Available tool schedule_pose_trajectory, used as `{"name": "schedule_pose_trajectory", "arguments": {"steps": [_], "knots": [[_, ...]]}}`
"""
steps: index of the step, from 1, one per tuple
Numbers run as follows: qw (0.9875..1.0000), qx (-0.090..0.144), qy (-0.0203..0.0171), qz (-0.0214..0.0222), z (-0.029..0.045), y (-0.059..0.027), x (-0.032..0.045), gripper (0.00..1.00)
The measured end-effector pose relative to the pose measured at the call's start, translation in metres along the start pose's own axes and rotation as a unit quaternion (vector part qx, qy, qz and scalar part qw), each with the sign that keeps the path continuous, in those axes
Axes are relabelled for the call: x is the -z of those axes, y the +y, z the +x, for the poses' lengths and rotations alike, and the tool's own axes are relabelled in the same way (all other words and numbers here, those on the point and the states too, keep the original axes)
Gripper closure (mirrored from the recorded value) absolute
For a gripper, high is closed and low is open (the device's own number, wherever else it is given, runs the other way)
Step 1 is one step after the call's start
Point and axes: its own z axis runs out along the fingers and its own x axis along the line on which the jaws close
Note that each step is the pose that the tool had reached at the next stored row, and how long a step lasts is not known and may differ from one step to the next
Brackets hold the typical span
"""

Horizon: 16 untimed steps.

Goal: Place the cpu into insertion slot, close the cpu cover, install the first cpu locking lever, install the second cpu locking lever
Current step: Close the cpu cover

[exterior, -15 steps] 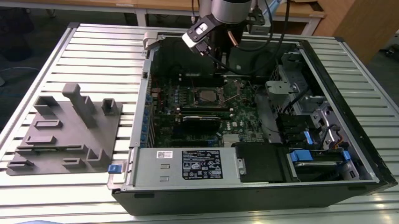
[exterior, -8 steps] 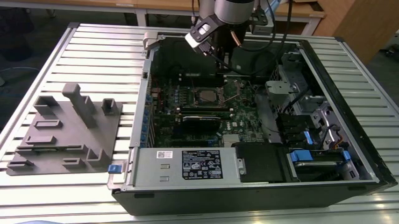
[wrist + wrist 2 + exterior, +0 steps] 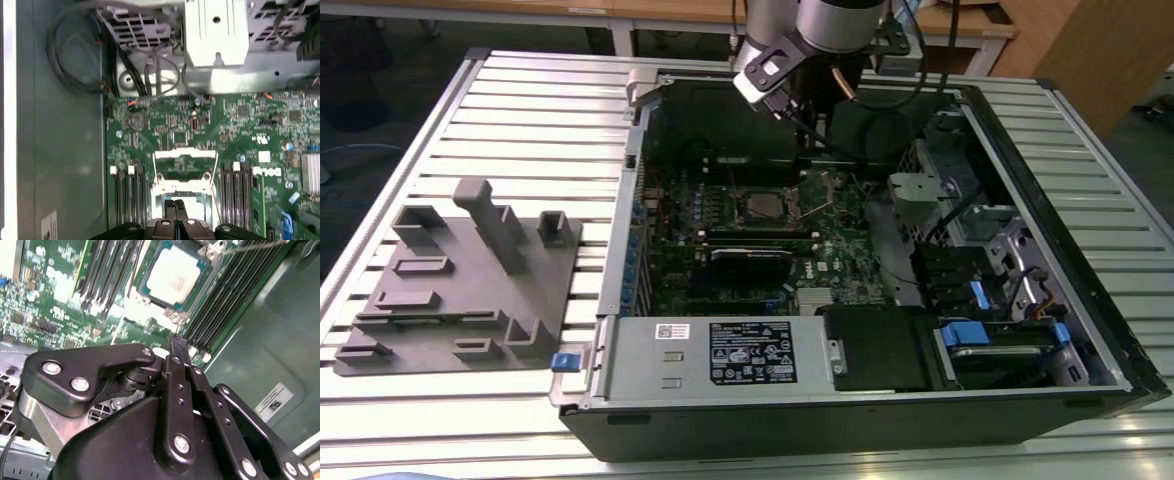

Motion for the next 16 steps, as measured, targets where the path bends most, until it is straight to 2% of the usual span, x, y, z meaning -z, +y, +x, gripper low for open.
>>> {"name": "schedule_pose_trajectory", "arguments": {"steps": [8,10,11,16], "knots": [[1.0,0.0,0.0,0.0,0.001,0.0197,-0.0005,0.89],[1.0,0.0,0.0,0.0,0.0013,0.0256,-0.0007,0.89],[1.0,0.0,0.0,0.0,0.0016,0.0313,-0.0008,0.89],[1.0,0.0,0.0,0.0,0.0023,0.0433,-0.0011,0.89]]}}
